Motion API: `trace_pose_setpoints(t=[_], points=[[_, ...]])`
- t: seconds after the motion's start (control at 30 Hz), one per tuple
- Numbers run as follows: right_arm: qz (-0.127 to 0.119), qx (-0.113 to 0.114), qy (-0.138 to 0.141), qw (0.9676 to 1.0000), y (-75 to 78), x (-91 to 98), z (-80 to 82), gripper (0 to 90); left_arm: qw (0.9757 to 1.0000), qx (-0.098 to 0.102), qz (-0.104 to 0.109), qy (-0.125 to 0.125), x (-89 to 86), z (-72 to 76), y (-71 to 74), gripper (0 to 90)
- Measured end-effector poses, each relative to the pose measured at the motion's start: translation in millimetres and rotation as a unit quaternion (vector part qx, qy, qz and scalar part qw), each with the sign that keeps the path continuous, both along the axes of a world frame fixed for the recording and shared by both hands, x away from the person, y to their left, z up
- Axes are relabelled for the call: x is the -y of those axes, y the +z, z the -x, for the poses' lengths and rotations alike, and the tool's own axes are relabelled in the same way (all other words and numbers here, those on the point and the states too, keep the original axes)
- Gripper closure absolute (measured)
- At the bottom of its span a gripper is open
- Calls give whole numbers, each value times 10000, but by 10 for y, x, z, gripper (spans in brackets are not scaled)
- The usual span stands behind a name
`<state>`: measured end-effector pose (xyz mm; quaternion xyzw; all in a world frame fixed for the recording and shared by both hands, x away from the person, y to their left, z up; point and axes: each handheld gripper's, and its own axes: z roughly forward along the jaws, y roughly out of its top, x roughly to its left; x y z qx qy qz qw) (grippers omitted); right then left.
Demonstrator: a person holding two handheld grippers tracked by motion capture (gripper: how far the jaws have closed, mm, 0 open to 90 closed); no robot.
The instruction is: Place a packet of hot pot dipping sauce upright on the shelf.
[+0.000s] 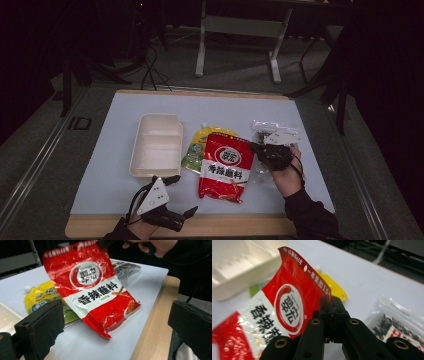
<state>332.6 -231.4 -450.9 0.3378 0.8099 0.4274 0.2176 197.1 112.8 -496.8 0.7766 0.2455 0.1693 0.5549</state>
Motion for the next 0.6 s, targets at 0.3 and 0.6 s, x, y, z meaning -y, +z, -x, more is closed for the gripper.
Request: trace_pose_setpoints(t=[0.3,0.6], points=[[-184,363,546,9977,322,-85,316,898,9997,114,-66,181,-30,-59,205,18],[-155,614,1136,9915,509,-187,589,899,9990,336,-188,232,-48,-216,432,50]])
